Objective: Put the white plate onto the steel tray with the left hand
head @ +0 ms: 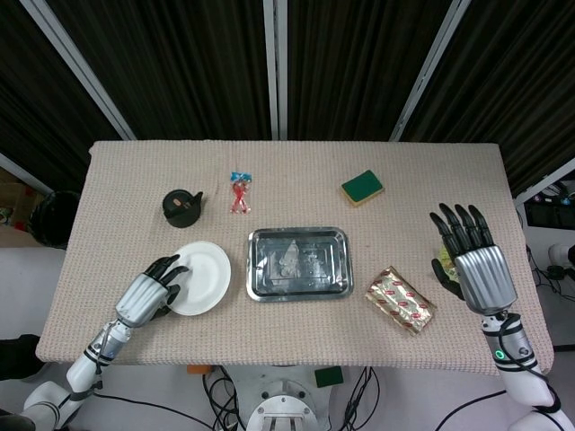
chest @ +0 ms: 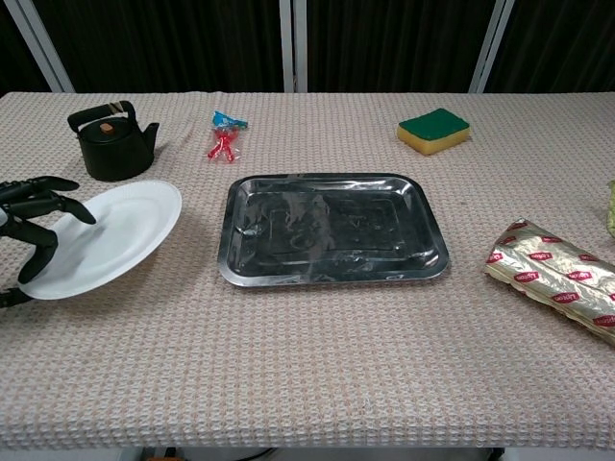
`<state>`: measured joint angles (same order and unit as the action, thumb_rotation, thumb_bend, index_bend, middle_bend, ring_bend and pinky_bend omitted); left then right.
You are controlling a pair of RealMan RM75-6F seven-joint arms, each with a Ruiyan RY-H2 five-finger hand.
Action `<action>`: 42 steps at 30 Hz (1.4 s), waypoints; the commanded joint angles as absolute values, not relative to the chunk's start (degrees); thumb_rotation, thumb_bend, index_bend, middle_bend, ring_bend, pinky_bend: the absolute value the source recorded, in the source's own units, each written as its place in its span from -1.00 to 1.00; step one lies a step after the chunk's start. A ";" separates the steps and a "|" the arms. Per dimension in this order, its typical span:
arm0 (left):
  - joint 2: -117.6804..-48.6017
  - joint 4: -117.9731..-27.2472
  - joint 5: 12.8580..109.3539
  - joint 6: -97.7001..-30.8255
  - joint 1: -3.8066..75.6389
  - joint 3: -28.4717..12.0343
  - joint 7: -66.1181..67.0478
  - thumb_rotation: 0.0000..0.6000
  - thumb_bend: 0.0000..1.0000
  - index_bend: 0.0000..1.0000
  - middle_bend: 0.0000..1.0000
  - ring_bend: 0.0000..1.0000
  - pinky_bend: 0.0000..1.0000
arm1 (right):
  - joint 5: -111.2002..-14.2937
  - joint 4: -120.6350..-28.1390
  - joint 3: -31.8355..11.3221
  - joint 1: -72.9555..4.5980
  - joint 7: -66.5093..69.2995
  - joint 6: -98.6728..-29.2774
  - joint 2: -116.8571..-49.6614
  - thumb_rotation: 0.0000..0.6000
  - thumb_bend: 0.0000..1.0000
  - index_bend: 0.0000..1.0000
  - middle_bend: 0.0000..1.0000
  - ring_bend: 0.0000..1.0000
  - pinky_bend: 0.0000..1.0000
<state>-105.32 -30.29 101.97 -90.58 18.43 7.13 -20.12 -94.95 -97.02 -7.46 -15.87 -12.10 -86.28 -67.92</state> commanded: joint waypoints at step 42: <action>-106.43 -44.44 105.31 -68.05 51.84 -0.73 -7.91 1.00 -0.27 0.49 -0.38 -0.79 -0.62 | -93.86 -95.69 -9.53 -13.79 -9.30 -90.92 -65.31 1.00 -0.22 -1.00 -1.00 -1.00 -1.00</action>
<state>-104.40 -46.84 106.13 -70.31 49.78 -0.05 -7.07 -93.86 -95.69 -9.52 -13.79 -9.31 -90.92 -65.31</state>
